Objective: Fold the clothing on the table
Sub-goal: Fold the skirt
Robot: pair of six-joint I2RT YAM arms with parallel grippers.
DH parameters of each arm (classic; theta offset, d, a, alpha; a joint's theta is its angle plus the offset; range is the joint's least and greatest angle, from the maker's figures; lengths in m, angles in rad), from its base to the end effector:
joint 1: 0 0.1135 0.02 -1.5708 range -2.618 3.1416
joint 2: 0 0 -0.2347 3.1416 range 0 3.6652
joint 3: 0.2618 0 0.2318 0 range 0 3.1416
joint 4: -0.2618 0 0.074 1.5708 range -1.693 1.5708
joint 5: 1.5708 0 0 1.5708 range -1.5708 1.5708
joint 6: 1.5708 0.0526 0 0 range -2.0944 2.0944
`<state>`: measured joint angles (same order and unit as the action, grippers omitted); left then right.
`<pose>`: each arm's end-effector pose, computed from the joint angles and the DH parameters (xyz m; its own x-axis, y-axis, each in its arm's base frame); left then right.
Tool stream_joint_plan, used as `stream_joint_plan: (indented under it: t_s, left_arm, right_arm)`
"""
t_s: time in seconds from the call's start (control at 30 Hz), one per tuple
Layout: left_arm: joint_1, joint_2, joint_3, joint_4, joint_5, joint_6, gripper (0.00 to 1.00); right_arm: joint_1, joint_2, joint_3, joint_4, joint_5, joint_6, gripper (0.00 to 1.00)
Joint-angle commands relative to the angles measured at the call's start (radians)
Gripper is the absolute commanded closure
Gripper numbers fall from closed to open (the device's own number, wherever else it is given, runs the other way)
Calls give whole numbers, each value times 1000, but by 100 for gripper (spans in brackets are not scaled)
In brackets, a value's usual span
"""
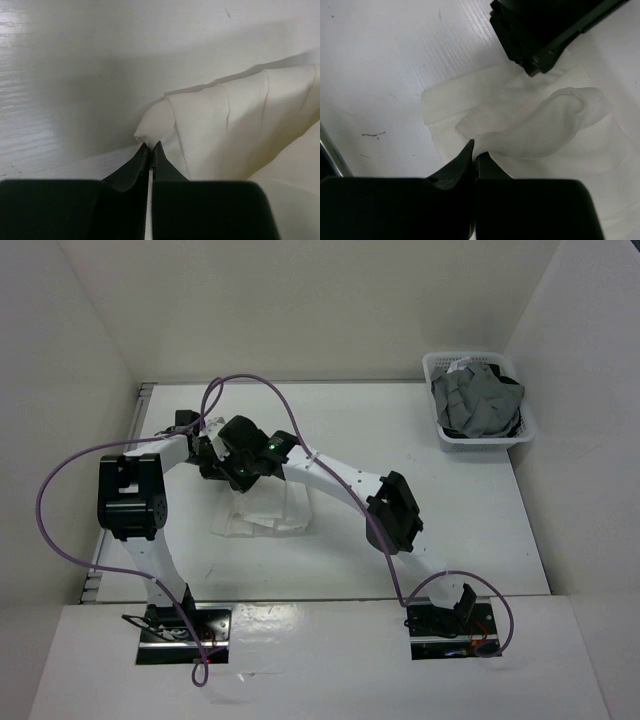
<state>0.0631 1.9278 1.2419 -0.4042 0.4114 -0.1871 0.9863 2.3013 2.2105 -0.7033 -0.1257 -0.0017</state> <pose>0.3704 0.0023 0.1297 -0.8930 -0.2272 -0.3884 -0.0401 0.8998 -0.4344 0.2668 0.4152 0.2378 -0.3921 -0.5956 -0.7011 -0.8766 0.4731 0.0882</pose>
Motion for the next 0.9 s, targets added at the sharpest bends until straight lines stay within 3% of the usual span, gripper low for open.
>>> stream_joint_plan:
  t_s: [0.0, 0.33, 0.37, 0.4, 0.47, 0.5, 0.53, 0.63, 0.87]
  left_arm:
    - [-2, 17, -8, 4, 41, 2, 100]
    - [-2, 8, -18, 13, 69, 2, 100]
    - [-2, 8, -18, 13, 78, 2, 100]
    - [-2, 8, -18, 13, 78, 2, 100]
    - [-2, 8, -18, 13, 78, 2, 100]
    - [-2, 8, -18, 13, 89, 2, 100]
    - [-2, 8, -18, 13, 89, 2, 100]
    - [-2, 8, -18, 13, 89, 2, 100]
    - [9, -19, -18, 13, 78, 11, 100]
  right_arm:
    - [22, 24, 95, 27, -34, 41, 100]
    - [40, 151, 345, 4, -9, 95, 98]
    - [40, 161, 354, 4, -9, 95, 89]
    - [40, 181, 376, 4, -20, 95, 54]
    - [40, 190, 385, -10, -35, 95, 35]
    - [40, 201, 394, -19, -35, 95, 21]
    - [40, 201, 403, -19, -51, 95, 15]
    - [40, 201, 413, -39, -63, 95, 6]
    - [40, 74, 384, -61, -72, 77, 2]
